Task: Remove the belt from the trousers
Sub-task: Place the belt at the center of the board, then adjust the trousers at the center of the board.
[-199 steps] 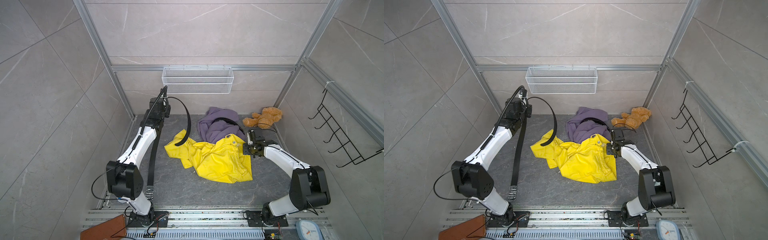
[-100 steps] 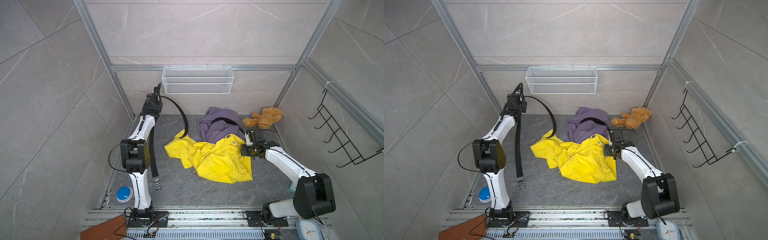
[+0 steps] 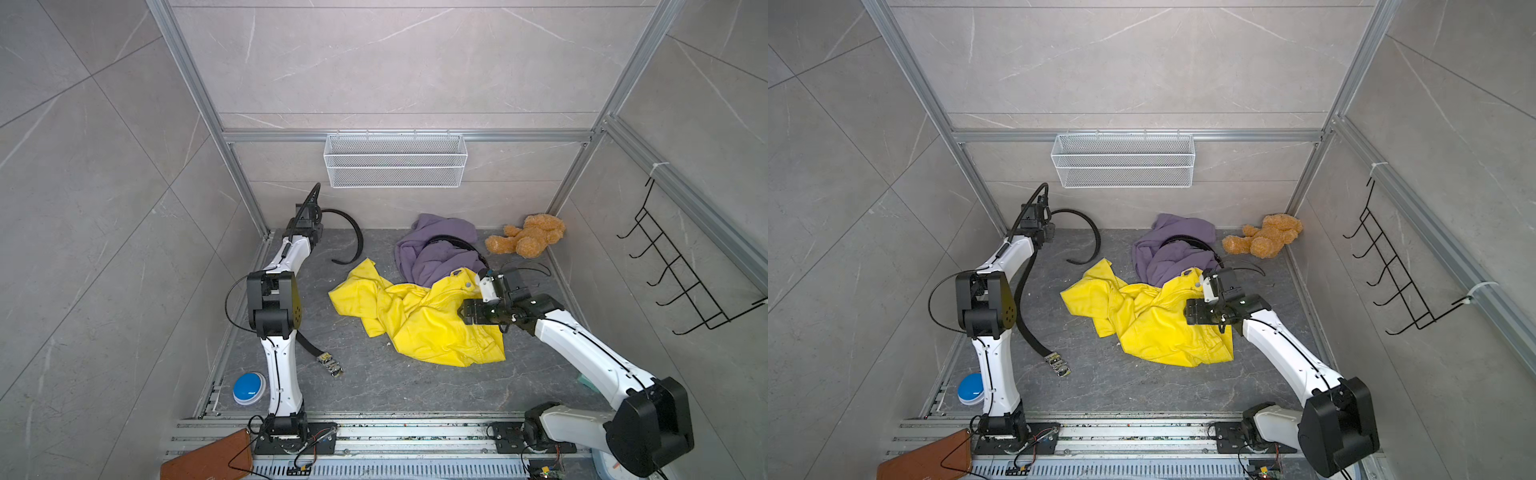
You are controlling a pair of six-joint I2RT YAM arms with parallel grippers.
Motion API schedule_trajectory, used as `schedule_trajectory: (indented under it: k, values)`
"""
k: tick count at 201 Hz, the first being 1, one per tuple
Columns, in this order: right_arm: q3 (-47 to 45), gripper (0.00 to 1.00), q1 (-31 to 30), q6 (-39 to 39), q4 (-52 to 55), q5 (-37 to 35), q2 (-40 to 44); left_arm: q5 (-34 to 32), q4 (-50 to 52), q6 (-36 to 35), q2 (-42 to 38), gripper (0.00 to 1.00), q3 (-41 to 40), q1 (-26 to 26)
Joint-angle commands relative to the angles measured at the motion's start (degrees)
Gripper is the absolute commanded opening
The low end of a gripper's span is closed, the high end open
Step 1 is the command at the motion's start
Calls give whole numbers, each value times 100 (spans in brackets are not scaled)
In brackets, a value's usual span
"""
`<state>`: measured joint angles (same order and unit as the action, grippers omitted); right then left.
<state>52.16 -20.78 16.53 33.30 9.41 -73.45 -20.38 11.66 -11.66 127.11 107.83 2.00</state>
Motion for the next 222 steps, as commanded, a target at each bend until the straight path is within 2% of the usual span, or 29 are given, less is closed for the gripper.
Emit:
schedule_trajectory:
  k: [1,15,33,62,74,86,91,94,97,107,140,160,174,203,222]
  values:
    - [-246,89,-172,396,-276,64,-268,-113,-3,404,-326,34,-219,20]
    - [-350,91,-271,490,-370,-120,-485,-43,-140,497,-576,48,-545,24]
    - [-390,92,-438,544,-494,-442,-833,33,-195,603,-879,61,-842,36]
    - [-218,93,-660,587,-713,-684,-1506,79,-233,844,-1478,69,-1377,85]
    - [-133,88,-700,646,-747,-698,-1810,97,-226,953,-1755,70,-1612,132]
    - [-90,68,-716,677,-801,-654,-2072,105,-182,1083,-2051,70,-1845,188]
    - [-106,52,-717,692,-855,-638,-2132,97,-178,1115,-2178,70,-1933,218]
    - [-122,35,-717,697,-900,-620,-2138,109,-178,1145,-2266,70,-1987,236]
    - [-142,24,-724,706,-942,-616,-2144,113,-172,1162,-2347,71,-2060,258]
    - [-194,0,-735,733,-1021,-565,-2070,130,-97,1249,-2613,70,-2248,324]
    - [336,0,-1135,526,-813,-175,-1159,404,608,1821,-3449,72,-2733,390]
    - [1370,0,-1438,477,-681,696,-1079,435,1018,2120,-4077,75,-3169,380]
    - [2250,0,-1738,397,-653,1265,-1385,402,1226,2306,-4541,77,-3496,358]
    - [4056,0,-2311,283,-947,2362,-2606,409,1443,2708,-5482,78,-4053,207]
    - [5016,0,-2564,297,-1502,2597,-3395,275,1538,2747,-5881,79,-4190,171]
